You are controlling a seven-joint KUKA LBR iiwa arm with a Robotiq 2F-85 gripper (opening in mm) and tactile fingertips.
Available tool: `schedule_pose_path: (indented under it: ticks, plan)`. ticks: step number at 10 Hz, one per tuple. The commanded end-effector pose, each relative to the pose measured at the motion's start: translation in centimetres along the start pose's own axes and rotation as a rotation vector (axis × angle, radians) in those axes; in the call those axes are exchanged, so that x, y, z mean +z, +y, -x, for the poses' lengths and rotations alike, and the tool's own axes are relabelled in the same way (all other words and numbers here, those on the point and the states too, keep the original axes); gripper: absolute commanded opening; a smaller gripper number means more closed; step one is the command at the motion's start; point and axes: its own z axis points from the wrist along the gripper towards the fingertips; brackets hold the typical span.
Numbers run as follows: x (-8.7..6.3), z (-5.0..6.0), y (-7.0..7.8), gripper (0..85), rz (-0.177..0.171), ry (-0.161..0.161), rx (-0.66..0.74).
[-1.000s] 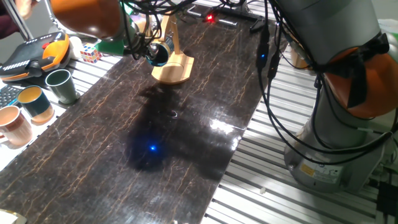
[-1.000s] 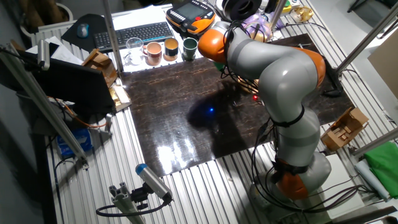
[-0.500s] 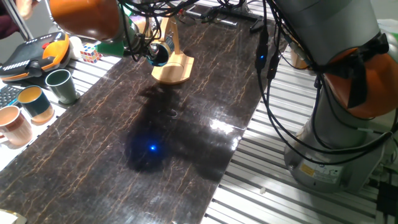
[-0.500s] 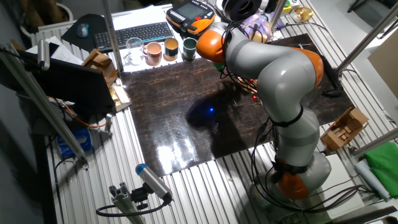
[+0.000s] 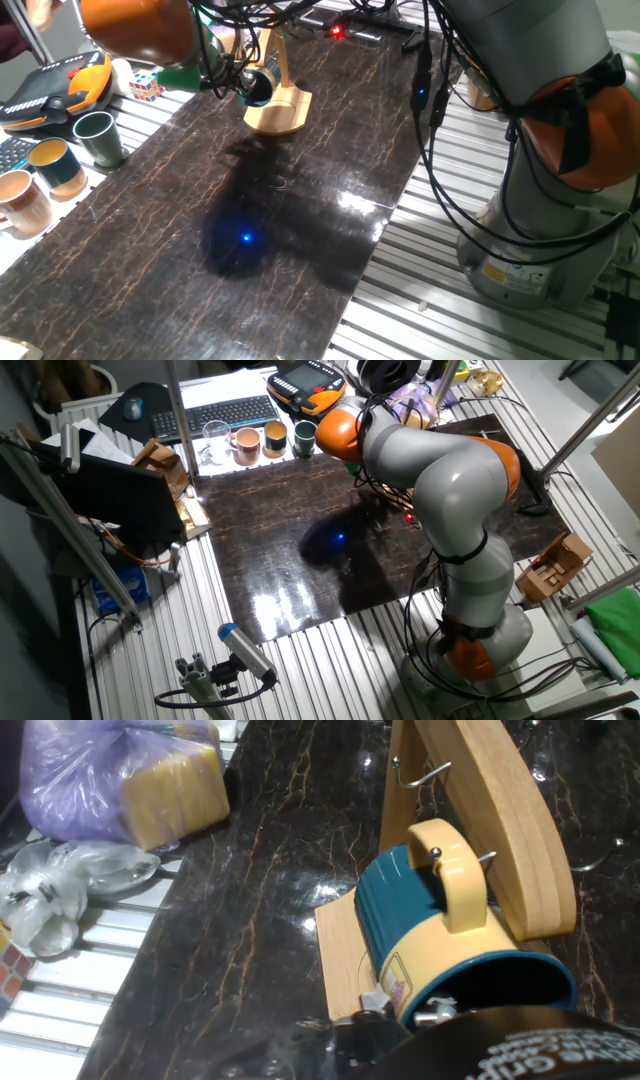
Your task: Take the cup off the cup rack
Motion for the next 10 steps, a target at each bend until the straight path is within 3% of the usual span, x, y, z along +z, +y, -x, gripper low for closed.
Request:
schedule_pose_path:
  ticks: [1,3,10]
  plan:
    - [0.03,0.01,-0.03,17.3,0.002,0.003,-0.003]
    - [0.06,0.04,-0.08,1.0,0.002,0.004,-0.009]
    - [-0.14,0.07,0.08,1.0,0.010,-0.020,0.016]
